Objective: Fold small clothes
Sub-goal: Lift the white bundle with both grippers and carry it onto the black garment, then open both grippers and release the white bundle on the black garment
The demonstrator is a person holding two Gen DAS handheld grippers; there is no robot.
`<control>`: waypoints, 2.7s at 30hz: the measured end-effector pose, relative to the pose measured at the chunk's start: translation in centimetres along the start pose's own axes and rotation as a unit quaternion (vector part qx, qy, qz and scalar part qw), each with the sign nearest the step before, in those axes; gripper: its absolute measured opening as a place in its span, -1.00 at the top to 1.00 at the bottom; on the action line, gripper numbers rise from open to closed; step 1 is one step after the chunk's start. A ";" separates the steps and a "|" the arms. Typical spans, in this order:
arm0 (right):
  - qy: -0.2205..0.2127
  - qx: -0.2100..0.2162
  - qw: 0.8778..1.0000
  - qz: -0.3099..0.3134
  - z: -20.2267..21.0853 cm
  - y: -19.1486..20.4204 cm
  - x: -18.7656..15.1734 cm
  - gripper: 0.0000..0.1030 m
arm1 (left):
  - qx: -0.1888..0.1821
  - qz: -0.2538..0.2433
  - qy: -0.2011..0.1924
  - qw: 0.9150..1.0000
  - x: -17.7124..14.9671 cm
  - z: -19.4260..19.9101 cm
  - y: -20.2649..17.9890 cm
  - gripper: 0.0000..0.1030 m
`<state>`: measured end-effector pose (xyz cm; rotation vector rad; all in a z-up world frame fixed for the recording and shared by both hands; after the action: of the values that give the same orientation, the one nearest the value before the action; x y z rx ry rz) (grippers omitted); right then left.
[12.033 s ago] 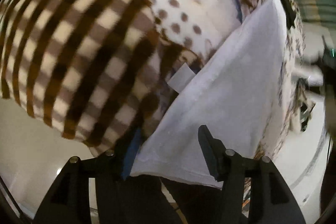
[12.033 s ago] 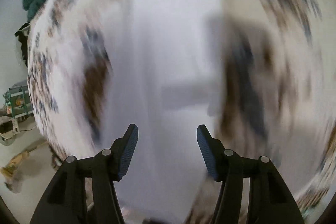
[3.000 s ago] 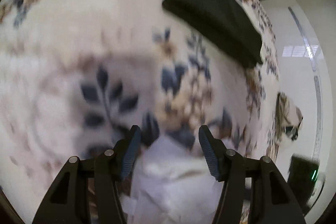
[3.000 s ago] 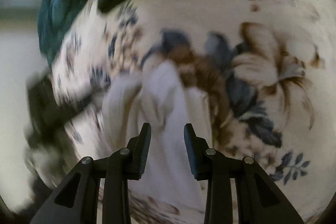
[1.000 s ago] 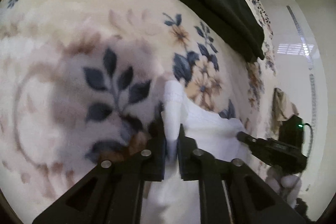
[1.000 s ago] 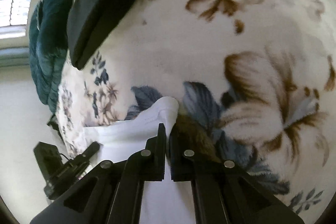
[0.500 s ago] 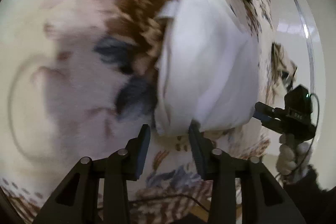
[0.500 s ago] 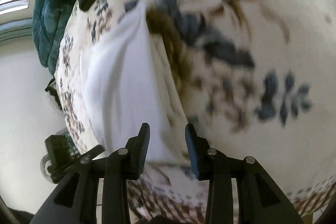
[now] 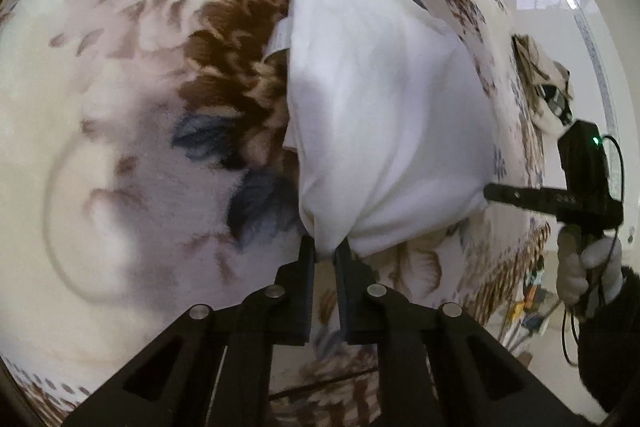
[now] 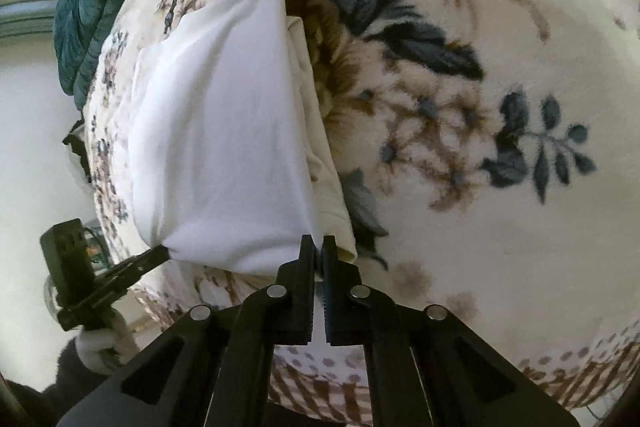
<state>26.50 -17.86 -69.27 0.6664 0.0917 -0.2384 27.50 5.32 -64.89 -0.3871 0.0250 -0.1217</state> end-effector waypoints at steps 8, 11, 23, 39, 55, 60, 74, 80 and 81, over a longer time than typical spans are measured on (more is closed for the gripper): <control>0.002 0.071 0.996 -0.051 1.2 -1.6 2.0 -0.13 | -0.143 0.152 -0.053 0.977 3.2 2.5 3.1 -0.26; 0.000 0.128 0.989 -0.068 0.8 -1.9 3.7 -0.31 | -0.181 0.179 -0.069 0.965 6.2 1.0 2.9 -0.26; 0.049 0.217 0.974 -0.041 -4.8 1.8 6.6 0.51 | -0.151 0.090 -0.037 0.984 10.2 -2.3 -2.8 0.59; -0.044 0.193 0.980 0.039 6.6 11.3 14.6 0.73 | -0.172 0.029 -0.123 0.977 23.4 9.6 -8.7 0.61; -0.093 0.125 0.982 0.109 8.4 16.9 46.7 0.73 | -0.109 0.035 -0.129 0.985 50.0 1.5 -4.8 0.53; -0.073 0.089 0.989 0.098 4.7 14.6 48.4 0.72 | -0.098 0.044 -0.110 0.988 50.3 0.1 -4.2 0.37; -0.189 -0.239 0.942 0.143 10.2 11.0 42.3 -1.00 | 0.191 0.024 -0.228 0.955 44.6 6.6 -3.7 -1.00; -0.232 -0.283 0.920 0.137 14.4 12.4 37.6 -1.00 | 0.224 0.012 -0.239 0.945 40.6 10.8 -6.8 -1.00; -0.235 -0.283 0.920 0.136 15.1 12.8 36.7 -1.00 | 0.227 0.013 -0.244 0.943 39.5 12.3 -7.7 -1.00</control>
<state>65.40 -24.43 -55.65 0.0264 -0.3831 -0.0890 66.46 -2.02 -50.60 0.0542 -0.4828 -0.0006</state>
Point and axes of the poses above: each gripper's, at about its wrist camera, not at the fingertips, and z roughly against the way its jaws point, y to its left, x to its top, the point moved 10 cm from there along -z, roughly the way its jaws point, and after that the axes turned 8 degrees about x, right-handed, at the moved point
